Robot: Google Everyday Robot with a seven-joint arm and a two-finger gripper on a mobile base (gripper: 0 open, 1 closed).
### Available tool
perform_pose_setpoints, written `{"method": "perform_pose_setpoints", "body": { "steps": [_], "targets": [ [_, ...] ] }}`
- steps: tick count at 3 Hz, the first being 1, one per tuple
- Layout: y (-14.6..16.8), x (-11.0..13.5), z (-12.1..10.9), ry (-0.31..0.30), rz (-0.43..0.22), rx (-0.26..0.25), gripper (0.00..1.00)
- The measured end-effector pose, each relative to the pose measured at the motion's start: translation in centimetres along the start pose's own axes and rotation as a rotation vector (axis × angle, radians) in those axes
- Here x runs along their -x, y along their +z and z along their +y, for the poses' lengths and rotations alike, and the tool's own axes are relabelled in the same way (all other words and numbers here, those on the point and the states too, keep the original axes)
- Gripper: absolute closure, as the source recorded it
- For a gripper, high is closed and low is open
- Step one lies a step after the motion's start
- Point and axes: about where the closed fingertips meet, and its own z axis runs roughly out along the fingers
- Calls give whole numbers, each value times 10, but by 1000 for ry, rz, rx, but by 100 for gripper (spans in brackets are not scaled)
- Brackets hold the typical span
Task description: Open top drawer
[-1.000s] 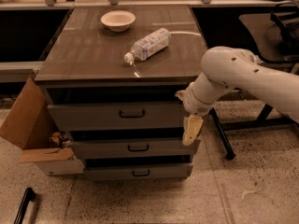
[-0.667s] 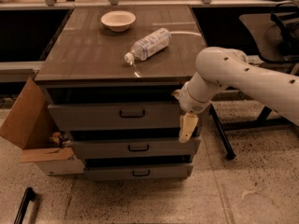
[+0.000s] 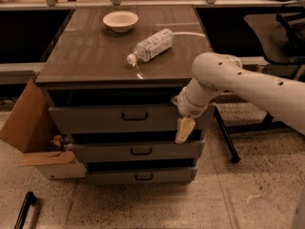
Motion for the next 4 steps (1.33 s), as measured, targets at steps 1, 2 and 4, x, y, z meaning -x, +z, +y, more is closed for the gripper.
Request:
{"method": "perform_pose_setpoints", "body": {
  "steps": [1,2,4],
  "targets": [
    [4,1,14,-3,-2,15,42],
    [1,2,21,-6,-6,11,65],
    [-11,6,20,-6,-6,11,100]
  ]
}}
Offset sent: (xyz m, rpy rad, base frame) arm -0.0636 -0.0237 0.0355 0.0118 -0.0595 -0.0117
